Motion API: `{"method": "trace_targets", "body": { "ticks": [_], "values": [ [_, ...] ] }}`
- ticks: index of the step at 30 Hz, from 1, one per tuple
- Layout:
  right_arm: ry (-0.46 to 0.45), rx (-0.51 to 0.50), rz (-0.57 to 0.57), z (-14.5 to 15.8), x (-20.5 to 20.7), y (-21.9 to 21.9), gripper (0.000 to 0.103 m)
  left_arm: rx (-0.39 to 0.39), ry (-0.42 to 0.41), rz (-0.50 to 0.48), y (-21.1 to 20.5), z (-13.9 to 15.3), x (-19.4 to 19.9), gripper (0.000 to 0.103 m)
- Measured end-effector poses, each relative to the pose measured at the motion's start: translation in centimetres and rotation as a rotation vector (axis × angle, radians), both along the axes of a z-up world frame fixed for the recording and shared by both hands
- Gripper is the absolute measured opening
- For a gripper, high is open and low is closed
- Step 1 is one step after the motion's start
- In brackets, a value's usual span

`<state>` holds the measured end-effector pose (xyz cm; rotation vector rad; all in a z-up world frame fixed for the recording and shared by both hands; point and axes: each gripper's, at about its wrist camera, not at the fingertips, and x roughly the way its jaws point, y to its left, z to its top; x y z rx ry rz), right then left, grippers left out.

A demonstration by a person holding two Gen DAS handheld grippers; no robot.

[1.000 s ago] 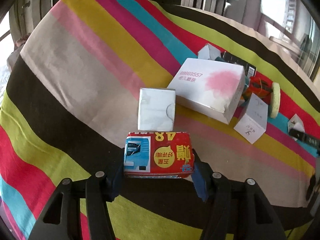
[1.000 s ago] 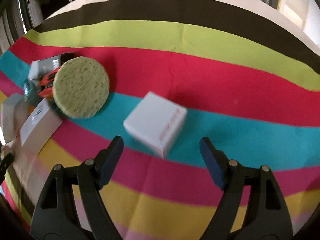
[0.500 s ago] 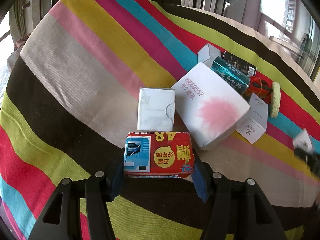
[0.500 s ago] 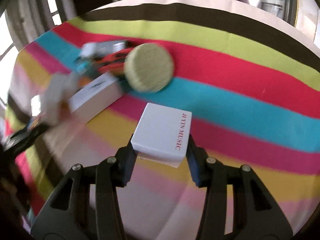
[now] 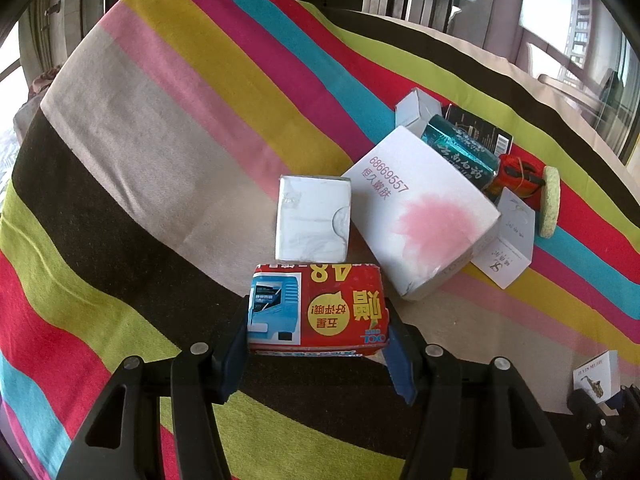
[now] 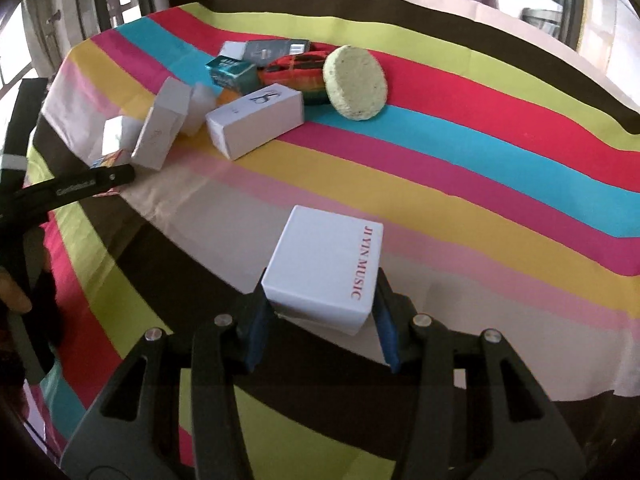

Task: Organize objects
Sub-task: 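Lift both held boxes and carry them over the purple-rimmed bin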

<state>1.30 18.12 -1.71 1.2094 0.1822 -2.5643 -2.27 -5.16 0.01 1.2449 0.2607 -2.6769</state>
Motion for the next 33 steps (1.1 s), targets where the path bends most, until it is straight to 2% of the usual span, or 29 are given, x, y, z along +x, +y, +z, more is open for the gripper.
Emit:
{"method": "trace_targets", "body": {
  "ticks": [24, 26, 33],
  "values": [
    [0.01, 0.048, -0.02, 0.5, -0.1, -0.5, 0.051, 0.004, -0.013, -0.015, 0.2, 0.1, 0.6, 0.059],
    [0.01, 0.049, -0.021, 0.5, -0.1, -0.5, 0.051, 0.003, -0.016, -0.016, 0.3, 0.3, 1.9, 0.059],
    [0.017, 0.064, -0.023, 0.4, 0.2, -0.7, 0.051, 0.092, 0.014, -0.002, -0.7, 1.7, 10.0, 0.059]
  ]
}}
